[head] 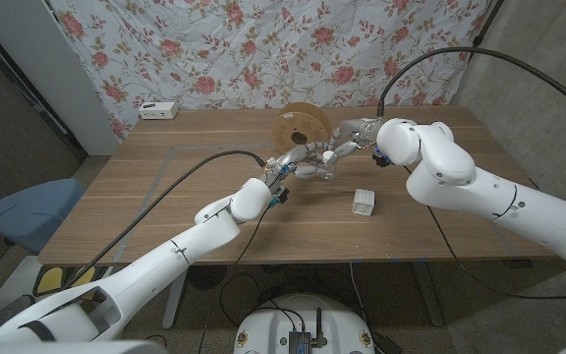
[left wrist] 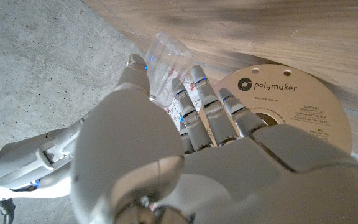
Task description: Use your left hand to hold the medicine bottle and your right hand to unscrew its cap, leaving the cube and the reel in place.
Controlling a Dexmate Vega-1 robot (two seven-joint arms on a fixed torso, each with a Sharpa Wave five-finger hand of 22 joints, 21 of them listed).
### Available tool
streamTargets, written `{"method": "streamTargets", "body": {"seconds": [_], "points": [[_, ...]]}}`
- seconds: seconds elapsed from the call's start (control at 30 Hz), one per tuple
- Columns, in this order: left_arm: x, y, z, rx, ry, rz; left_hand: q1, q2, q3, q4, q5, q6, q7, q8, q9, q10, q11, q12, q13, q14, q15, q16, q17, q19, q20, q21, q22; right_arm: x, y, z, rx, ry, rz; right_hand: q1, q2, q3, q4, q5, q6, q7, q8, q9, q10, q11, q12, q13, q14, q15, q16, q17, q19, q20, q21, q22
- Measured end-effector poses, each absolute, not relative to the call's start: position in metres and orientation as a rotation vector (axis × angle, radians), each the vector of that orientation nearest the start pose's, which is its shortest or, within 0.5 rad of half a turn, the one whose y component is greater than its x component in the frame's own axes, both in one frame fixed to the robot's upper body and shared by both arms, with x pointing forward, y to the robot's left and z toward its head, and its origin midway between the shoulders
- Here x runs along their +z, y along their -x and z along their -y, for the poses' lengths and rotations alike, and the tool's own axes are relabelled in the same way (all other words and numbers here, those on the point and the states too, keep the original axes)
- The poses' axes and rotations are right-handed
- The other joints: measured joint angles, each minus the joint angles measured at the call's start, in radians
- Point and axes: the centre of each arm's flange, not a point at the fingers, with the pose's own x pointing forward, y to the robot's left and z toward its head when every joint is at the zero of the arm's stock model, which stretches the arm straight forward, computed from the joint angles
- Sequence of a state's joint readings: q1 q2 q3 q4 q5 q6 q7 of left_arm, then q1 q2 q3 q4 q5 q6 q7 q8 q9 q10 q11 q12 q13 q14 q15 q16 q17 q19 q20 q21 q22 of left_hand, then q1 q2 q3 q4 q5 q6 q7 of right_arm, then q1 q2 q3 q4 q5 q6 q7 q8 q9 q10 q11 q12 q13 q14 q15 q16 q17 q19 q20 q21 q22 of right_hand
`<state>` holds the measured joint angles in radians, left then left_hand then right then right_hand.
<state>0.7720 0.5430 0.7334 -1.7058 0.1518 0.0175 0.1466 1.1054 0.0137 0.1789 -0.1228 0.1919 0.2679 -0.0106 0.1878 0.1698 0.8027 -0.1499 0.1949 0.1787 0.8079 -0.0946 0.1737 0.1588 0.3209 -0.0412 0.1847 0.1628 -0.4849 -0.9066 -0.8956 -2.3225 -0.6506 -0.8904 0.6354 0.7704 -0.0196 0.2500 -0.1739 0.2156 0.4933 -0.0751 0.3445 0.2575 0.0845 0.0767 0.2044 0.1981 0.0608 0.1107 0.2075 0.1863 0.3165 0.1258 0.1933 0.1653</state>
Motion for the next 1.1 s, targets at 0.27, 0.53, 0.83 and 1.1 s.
{"method": "streamTargets", "body": {"seconds": [0.27, 0.53, 0.83, 1.1], "points": [[-0.0178, -0.5833, -0.0797, -0.331, -0.826, 0.762, 0.000, 0.000, 0.000, 0.000, 0.000, 0.000, 0.000, 0.000, 0.000, 0.000, 0.000, 0.000, 0.001, 0.000, 0.000, 0.000, 0.000, 0.000, 0.000, 0.000, 0.000, 0.0773, -0.5014, 0.1414, 0.144, 1.574, 0.296, 0.001, -0.001, 0.004, 0.004, -0.003, 0.020, -0.002, 0.015, 0.005, 0.007, 0.000, 0.000, 0.000, 0.005, -0.005, 0.000, 0.002, 0.000, 0.000, 0.000, 0.000], [-0.0177, -0.5833, -0.0797, -0.331, -0.828, 0.763, 0.000, 0.000, 0.003, -0.003, 0.000, 0.002, -0.002, 0.000, 0.000, 0.004, 0.004, 0.000, 0.001, 0.000, 0.000, 0.000, 0.000, 0.000, 0.000, 0.000, 0.000, 0.0779, -0.5046, 0.1414, 0.137, 1.570, 0.298, 0.001, -0.001, 0.007, 0.007, -0.009, 0.043, -0.003, 0.033, 0.010, 0.018, 0.004, 0.000, 0.000, 0.014, -0.007, 0.000, 0.002, 0.011, -0.004, 0.000, 0.000], [-0.0175, -0.5828, -0.0797, -0.332, -0.828, 0.766, 0.000, 0.000, 0.004, -0.005, 0.000, 0.007, -0.007, 0.000, 0.000, 0.004, 0.004, 0.000, 0.001, 0.000, 0.000, 0.000, 0.000, 0.000, 0.000, 0.000, 0.000, 0.0770, -0.5061, 0.1419, 0.129, 1.566, 0.299, 0.009, -0.001, 0.011, 0.011, -0.012, 0.088, -0.009, 0.056, 0.019, 0.032, -0.004, 0.004, 0.000, 0.025, -0.011, 0.004, 0.002, 0.018, -0.008, 0.000, 0.000], [-0.0181, -0.5817, -0.0798, -0.333, -0.829, 0.767, -0.004, 0.004, 0.008, -0.003, 0.000, 0.007, -0.007, 0.000, 0.000, 0.004, 0.004, 0.000, 0.000, 0.000, 0.000, 0.000, 0.000, 0.000, 0.000, 0.000, 0.000, 0.0749, -0.5064, 0.1425, 0.121, 1.563, 0.303, 0.009, -0.001, 0.015, 0.015, -0.017, 0.123, -0.012, 0.081, 0.028, 0.045, -0.005, 0.004, 0.000, 0.030, -0.016, 0.004, 0.007, 0.023, -0.013, 0.000, 0.000]]}}
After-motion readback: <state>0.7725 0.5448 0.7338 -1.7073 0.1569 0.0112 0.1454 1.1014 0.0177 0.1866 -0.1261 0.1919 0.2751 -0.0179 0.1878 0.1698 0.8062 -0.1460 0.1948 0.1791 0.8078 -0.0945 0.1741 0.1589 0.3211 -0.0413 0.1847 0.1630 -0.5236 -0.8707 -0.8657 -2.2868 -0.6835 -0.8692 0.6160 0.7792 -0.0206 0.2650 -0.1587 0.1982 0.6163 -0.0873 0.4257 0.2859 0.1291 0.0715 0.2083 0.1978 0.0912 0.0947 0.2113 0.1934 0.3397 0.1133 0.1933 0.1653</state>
